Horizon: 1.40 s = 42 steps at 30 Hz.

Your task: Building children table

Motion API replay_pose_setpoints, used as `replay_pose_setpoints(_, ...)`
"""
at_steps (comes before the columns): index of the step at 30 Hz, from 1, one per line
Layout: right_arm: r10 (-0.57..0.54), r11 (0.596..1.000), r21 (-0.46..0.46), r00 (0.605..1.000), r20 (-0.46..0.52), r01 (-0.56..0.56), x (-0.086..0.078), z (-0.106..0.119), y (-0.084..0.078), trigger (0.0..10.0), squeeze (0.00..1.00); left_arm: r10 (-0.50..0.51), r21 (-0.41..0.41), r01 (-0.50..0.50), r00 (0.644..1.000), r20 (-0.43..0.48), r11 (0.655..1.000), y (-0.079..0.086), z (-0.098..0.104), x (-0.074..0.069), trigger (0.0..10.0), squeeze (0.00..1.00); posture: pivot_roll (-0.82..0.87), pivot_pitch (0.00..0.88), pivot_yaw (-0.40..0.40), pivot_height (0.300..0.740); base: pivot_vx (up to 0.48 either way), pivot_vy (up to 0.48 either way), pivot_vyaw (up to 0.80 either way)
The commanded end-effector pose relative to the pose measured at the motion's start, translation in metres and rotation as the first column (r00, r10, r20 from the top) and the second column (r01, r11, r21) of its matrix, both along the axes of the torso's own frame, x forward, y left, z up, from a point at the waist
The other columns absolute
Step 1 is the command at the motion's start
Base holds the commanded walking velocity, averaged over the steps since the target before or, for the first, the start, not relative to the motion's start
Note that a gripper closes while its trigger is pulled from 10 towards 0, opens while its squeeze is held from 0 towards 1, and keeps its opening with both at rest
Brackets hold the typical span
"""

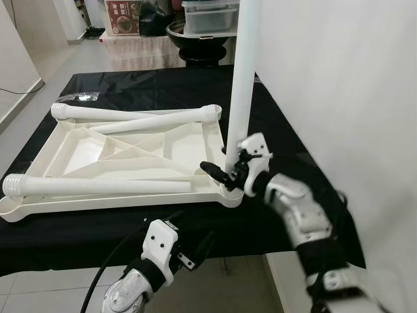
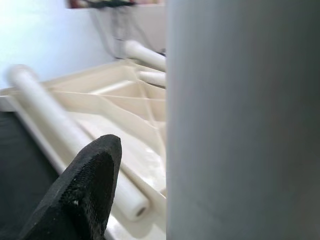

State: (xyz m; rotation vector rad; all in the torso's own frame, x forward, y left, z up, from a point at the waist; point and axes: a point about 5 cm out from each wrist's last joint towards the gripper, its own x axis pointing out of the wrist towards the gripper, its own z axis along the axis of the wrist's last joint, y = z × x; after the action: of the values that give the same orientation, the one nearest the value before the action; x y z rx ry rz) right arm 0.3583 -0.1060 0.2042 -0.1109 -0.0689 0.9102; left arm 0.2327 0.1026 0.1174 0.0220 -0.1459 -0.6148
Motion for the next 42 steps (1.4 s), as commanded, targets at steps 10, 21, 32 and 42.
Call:
replay_pose_setpoints(10, 0.198, 0.98, -0.017, 0.98, -0.008, -0.198, 0.005, 0.004, 0.005, 0.0, 0.0, 0.006, 0.003, -0.006, 1.0, -0.017, 1.0, 0.0, -0.008, 0.0, 10.0, 0.0, 0.05, 0.087, -0.02, 0.74, 0.0, 0.0, 0.0)
replay_pose_setpoints(21, -0.038, 0.999, -0.008, 0.998, -0.057, 0.037, 0.011, -0.018, -0.01, 0.0, 0.0, 0.005, -0.005, -0.005, 1.0, -0.012, 1.0, -0.001, -0.007, -0.002, 10.0, 0.0, 0.04, 0.099, -0.029, 0.74, 0.0, 0.0, 0.0)
replay_pose_setpoints(32, -0.536, 0.843, -0.034, 0.83, -0.154, 0.537, -0.023, -0.071, 0.016, 0.0, 0.0, 0.004, -0.014, -0.004, 1.0, -0.013, 1.0, 0.002, -0.005, -0.001, 10.0, 0.0, 0.01, 0.118, -0.019, 0.74, 0.0, 0.0, 0.0)
replay_pose_setpoints(42, -0.34, 0.934, 0.061, 0.928, -0.152, 0.352, -0.012, -0.051, 0.049, 10.0, 0.0, 0.021, -0.019, -0.021, 1.0, -0.006, 1.0, 0.001, -0.005, 0.002, 10.0, 0.0, 0.03, 0.116, -0.035, 0.74, 0.0, 0.0, 0.0)
